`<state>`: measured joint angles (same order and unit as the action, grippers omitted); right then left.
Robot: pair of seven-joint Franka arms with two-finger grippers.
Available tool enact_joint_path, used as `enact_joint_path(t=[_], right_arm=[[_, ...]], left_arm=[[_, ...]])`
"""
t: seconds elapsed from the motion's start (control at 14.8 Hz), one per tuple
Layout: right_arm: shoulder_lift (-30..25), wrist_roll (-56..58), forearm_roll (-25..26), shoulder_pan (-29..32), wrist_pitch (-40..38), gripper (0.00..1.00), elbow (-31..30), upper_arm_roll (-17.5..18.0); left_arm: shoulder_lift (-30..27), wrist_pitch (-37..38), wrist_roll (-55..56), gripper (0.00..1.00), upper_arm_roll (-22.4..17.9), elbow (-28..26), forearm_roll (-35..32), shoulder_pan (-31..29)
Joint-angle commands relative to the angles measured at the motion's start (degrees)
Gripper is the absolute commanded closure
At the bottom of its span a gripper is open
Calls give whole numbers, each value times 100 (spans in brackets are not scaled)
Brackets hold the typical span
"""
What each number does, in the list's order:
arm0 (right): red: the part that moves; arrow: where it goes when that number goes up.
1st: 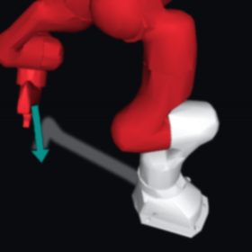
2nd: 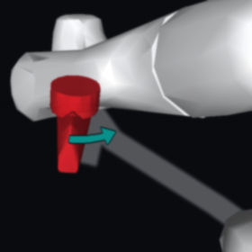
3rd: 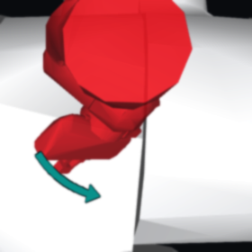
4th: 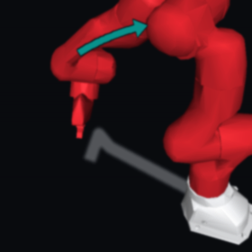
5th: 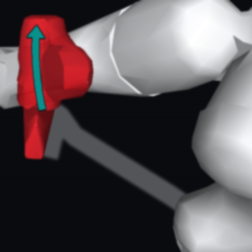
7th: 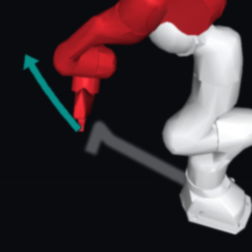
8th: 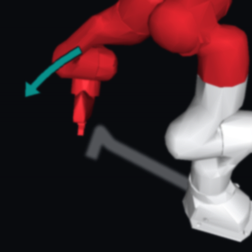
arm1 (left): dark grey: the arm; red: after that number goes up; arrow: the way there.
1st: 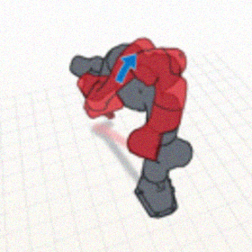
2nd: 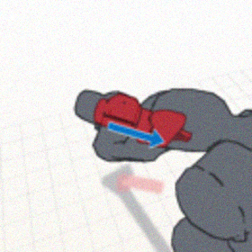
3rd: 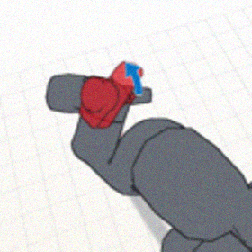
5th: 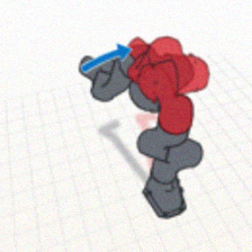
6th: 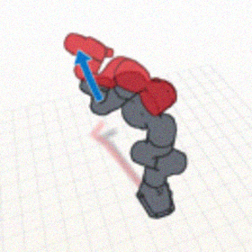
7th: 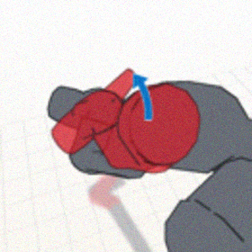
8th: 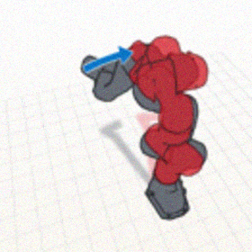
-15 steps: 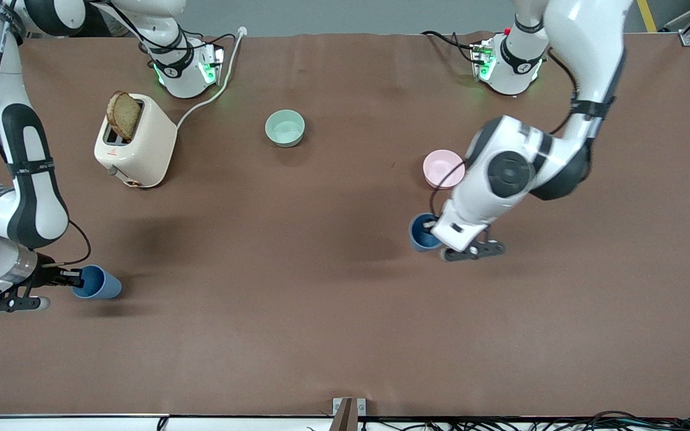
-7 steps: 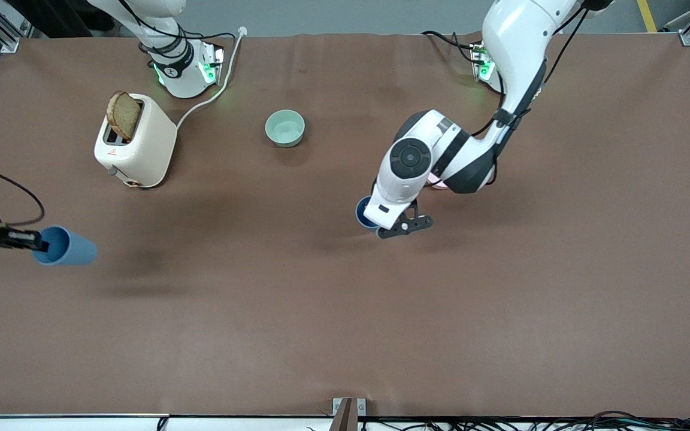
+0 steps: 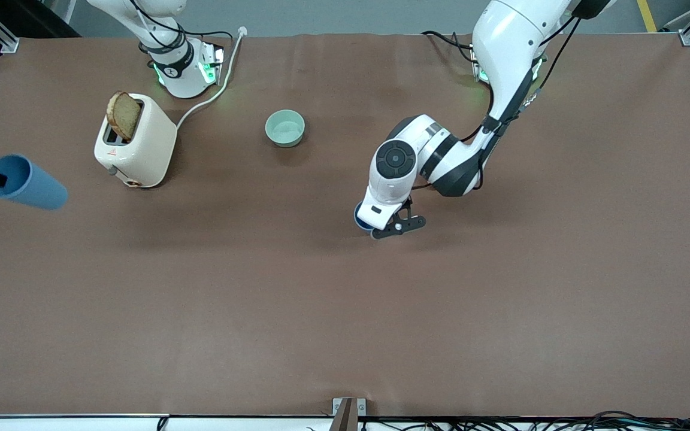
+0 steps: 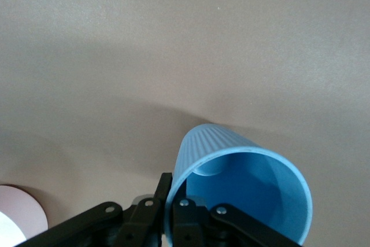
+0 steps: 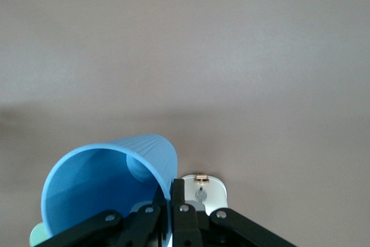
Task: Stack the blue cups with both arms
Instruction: 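Carry the cup to table center with the left gripper while the right gripper lifts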
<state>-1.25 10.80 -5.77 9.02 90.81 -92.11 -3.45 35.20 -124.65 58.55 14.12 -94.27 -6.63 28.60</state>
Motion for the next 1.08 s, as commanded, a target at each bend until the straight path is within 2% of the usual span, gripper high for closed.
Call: enact_joint_path(t=[0.0,0.13,0.34,0.47,0.61,0.67,0.81,0.88,1.01], right_arm=[[-463,-78,58,12,-10,99,-317,11],[-473,-287,111,-14,-151,100,-308,38],[-385,-701,541,-225,-160,100,-36,143],[-202,-728,542,-252,-195,100,323,152],[-148,-1078,454,-261,-291,100,369,152],[-104,-1193,445,-287,-292,100,369,152],[-95,-1203,445,-322,-292,100,369,152],[-86,-1212,445,-322,-292,100,369,152],[-77,-1203,253,-313,-292,100,325,143]], left_arm=[[144,-182,104,100,3,128,-120,85],[153,-332,131,100,12,120,-76,137],[153,-341,131,100,12,120,-58,164],[249,-420,139,100,12,128,-58,173],[276,-552,157,98,12,120,-49,199],[276,-561,157,88,12,128,-58,208],[215,-561,140,6,12,146,-76,182],[154,-543,105,0,3,207,-128,173],[-170,-238,78,0,-41,339,-128,85]])
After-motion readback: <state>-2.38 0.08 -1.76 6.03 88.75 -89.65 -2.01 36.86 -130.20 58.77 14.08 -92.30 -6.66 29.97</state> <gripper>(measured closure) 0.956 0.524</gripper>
